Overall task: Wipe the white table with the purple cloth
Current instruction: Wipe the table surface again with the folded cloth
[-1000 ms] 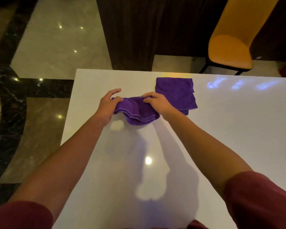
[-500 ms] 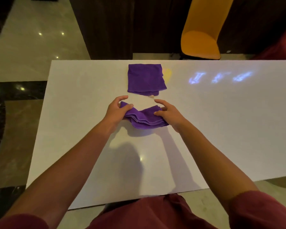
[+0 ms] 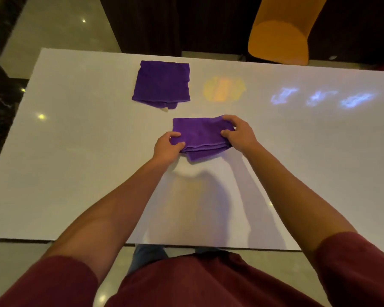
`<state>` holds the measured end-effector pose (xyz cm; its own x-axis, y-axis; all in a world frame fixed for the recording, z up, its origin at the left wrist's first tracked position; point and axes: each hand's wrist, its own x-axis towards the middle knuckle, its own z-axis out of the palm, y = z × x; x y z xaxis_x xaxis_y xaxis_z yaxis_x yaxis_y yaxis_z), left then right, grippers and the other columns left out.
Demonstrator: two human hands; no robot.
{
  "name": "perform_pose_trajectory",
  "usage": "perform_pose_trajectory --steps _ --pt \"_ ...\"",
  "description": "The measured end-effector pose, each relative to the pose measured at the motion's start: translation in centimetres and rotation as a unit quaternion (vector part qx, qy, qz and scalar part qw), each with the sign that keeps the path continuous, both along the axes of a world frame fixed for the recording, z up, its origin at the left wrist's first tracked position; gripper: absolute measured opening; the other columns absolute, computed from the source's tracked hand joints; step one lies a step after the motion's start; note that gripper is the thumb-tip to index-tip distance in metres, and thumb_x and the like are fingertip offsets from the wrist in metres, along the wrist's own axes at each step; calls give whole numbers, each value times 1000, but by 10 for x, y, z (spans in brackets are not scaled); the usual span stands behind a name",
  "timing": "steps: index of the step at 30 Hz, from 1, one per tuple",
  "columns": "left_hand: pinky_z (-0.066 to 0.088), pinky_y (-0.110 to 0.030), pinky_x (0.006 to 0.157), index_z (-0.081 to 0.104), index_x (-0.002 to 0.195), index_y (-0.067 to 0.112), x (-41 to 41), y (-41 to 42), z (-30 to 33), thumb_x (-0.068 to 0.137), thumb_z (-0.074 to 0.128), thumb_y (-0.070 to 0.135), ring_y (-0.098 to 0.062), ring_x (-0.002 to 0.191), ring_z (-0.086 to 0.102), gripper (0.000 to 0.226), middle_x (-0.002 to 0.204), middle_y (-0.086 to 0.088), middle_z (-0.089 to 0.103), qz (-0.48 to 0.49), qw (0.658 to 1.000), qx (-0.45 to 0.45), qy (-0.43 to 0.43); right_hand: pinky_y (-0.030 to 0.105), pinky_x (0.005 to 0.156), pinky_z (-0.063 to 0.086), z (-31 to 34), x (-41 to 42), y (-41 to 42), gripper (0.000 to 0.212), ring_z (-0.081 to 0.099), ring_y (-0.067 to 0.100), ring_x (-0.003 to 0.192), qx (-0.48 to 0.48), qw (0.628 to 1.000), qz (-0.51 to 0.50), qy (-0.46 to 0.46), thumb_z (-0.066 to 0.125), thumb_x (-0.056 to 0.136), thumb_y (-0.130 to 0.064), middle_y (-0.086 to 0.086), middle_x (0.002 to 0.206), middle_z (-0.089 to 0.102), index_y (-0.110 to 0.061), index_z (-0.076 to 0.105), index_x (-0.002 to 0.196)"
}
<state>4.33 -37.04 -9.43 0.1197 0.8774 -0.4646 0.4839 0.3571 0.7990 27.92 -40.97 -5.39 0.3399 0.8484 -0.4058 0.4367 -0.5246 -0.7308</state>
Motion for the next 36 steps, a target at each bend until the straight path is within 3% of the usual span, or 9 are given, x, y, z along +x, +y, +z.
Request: perform_pose_trajectory --steps 3,5,7,12,16,18,23,31,36 --pt "54 -36 97 70 122 15 7 -27 -14 93 73 20 -26 102 67 29 111 -8 70 -73 993 1 89 40 107 50 -22 16 -30 55 60 32 129 -90 994 47 -35 70 96 -13 12 148 59 -16 56 149" --pt "60 -40 89 70 119 17 -1 -34 -14 97 67 23 -25 84 72 23 90 -3 70 -65 994 -7 90 43 105 50 -27 23 -37 57 59 35 129 -103 989 55 -92 69 96 -23 16 149 55 -11 54 150" --pt "60 -38 86 69 118 19 -17 -34 -15 100 61 26 -23 79 74 21 88 -3 75 -16 991 22 135 50 110 47 -27 22 -35 57 53 38 137 -69 981 42 -174 65 97 -31 17 155 48 -10 54 149" --pt "47 -48 102 64 130 9 -85 -43 -27 95 62 20 -40 121 59 37 130 -18 64 59 916 197 344 54 125 30 -29 -14 -12 57 31 35 156 32 963 101 -248 58 100 -37 13 169 35 -18 50 153" --pt "21 -57 122 40 153 6 -126 -68 -54 100 53 31 -40 154 24 60 165 -20 31 57 879 134 454 59 131 15 -56 -48 12 64 10 36 164 -27 958 110 -264 42 107 -49 11 177 16 -21 32 164" --pt "13 -59 126 31 159 6 -141 -82 -69 104 42 38 -38 158 14 64 170 -19 19 88 876 105 462 61 132 6 -73 -62 21 72 1 37 165 -72 951 110 -279 30 109 -58 12 179 8 -18 21 168" --pt "10 -56 128 30 159 8 -152 -88 -87 103 31 45 -38 158 15 68 170 -18 21 102 870 128 464 63 131 2 -97 -97 40 85 -4 39 165 -61 922 138 -356 17 105 -67 16 178 3 -12 11 170" --pt "9 -56 128 31 160 7 -152 -84 -82 103 39 34 -37 159 14 63 171 -17 20 110 876 118 455 63 132 4 -99 -225 71 84 4 38 165 22 889 276 -365 21 105 -66 17 177 13 -11 20 168" --pt "11 -56 128 33 159 8 -156 -83 -79 106 37 28 -37 159 15 57 170 -16 21 115 878 121 449 59 133 1 -101 -214 50 81 -1 34 166 56 868 350 -348 23 106 -66 12 178 10 -16 19 169"
